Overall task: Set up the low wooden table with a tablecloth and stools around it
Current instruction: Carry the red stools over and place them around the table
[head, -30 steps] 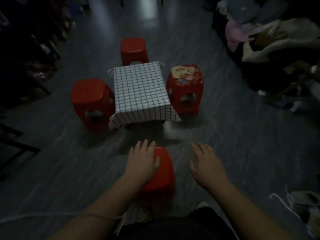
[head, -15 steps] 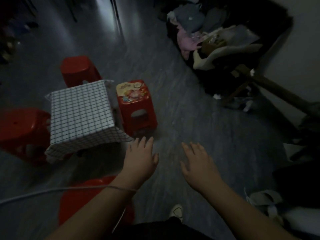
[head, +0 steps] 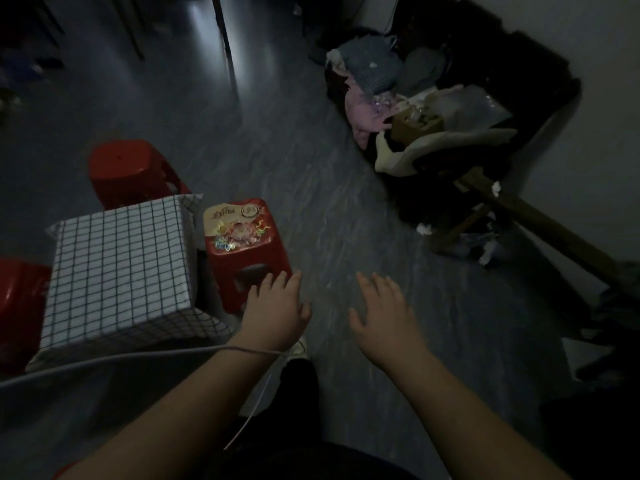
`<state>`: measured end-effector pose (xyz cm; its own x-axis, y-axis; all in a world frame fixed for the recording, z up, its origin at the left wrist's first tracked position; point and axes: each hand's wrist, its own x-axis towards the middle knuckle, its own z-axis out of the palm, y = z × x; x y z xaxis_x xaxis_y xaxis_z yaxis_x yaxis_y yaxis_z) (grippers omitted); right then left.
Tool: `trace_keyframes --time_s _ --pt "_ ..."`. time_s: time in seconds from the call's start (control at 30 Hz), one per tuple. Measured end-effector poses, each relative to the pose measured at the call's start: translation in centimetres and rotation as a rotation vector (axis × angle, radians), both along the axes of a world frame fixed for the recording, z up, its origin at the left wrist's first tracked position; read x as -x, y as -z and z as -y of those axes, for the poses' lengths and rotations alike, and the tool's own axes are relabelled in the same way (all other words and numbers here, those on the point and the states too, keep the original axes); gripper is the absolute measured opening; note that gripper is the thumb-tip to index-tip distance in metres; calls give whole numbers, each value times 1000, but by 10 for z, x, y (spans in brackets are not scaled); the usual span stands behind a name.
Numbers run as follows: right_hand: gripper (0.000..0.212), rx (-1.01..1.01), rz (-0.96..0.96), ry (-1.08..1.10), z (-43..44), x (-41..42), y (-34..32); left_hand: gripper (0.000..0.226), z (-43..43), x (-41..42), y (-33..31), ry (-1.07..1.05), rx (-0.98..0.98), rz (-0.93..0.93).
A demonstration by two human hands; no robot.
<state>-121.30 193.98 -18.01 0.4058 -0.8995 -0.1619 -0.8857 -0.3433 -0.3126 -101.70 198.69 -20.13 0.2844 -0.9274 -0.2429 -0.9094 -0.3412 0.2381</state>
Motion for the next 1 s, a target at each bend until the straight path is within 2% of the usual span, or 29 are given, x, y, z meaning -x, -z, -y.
trace_keyframes --time_s 0.17,0.43,0.67,1.0 --pt "69 15 -18 -49 109 -69 13 66 105 -71 16 -43 22 -53" --pt "67 -33 -46 -168 272 -203 11 62 249 -213 12 -145 55 -20" --pt "69 -39 -90 -410 367 -324 22 62 284 -304 30 -291 -10 -26" --pt "60 -130 -100 -912 451 -470 80 65 303 -357 89 -737 -116 -64"
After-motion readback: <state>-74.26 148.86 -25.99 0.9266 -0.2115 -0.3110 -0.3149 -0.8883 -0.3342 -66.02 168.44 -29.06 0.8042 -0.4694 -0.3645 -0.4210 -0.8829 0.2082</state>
